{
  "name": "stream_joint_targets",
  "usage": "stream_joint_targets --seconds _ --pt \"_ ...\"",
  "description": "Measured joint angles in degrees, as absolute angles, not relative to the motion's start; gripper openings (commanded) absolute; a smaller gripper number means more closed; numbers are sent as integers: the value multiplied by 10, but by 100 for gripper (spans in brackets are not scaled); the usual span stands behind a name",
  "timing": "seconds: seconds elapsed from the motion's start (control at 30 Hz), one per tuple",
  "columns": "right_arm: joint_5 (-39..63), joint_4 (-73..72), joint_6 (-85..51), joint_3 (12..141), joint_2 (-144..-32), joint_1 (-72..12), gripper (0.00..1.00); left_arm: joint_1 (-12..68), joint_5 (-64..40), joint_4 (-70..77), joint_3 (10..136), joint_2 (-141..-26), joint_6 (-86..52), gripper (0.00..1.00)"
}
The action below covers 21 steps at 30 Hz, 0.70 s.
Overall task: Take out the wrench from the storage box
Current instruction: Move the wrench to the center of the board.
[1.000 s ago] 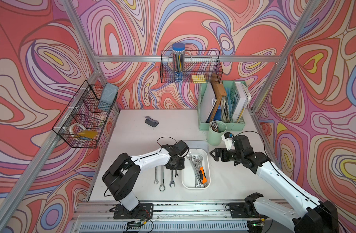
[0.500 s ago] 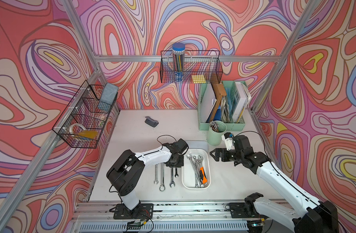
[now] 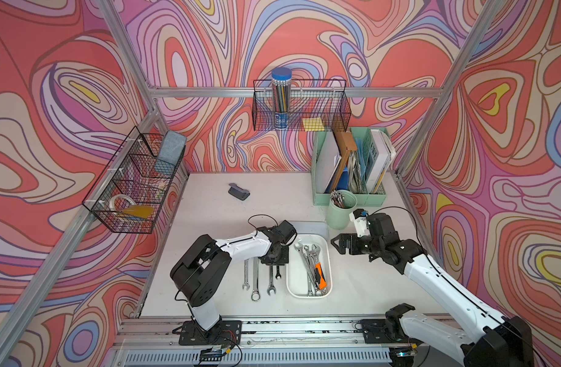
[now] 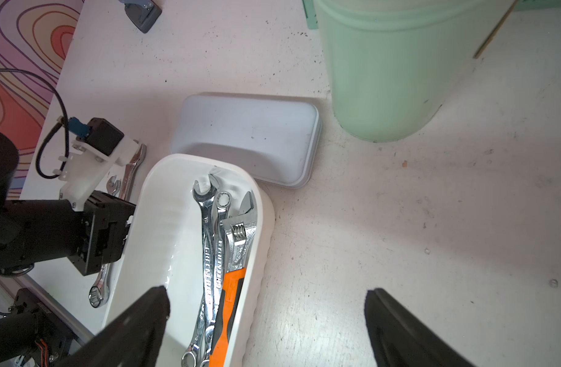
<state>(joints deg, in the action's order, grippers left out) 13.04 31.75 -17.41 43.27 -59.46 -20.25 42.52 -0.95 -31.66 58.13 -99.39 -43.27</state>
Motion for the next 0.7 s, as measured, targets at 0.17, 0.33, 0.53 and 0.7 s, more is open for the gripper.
stream_joint_targets --seconds 0.17,0.33,0.53,0.7 --pt "130 318 -174 433 -594 -202 98 443 -8 -312 580 -994 -436 14" --pt "129 321 -174 433 -594 -202 98 461 1 -314 580 -994 -457 10" --pt "129 327 -174 433 -593 -202 98 536 21 -327 581 -989 -523 8" --pt "129 327 -172 433 -593 -202 98 556 22 -335 580 -987 -561 8"
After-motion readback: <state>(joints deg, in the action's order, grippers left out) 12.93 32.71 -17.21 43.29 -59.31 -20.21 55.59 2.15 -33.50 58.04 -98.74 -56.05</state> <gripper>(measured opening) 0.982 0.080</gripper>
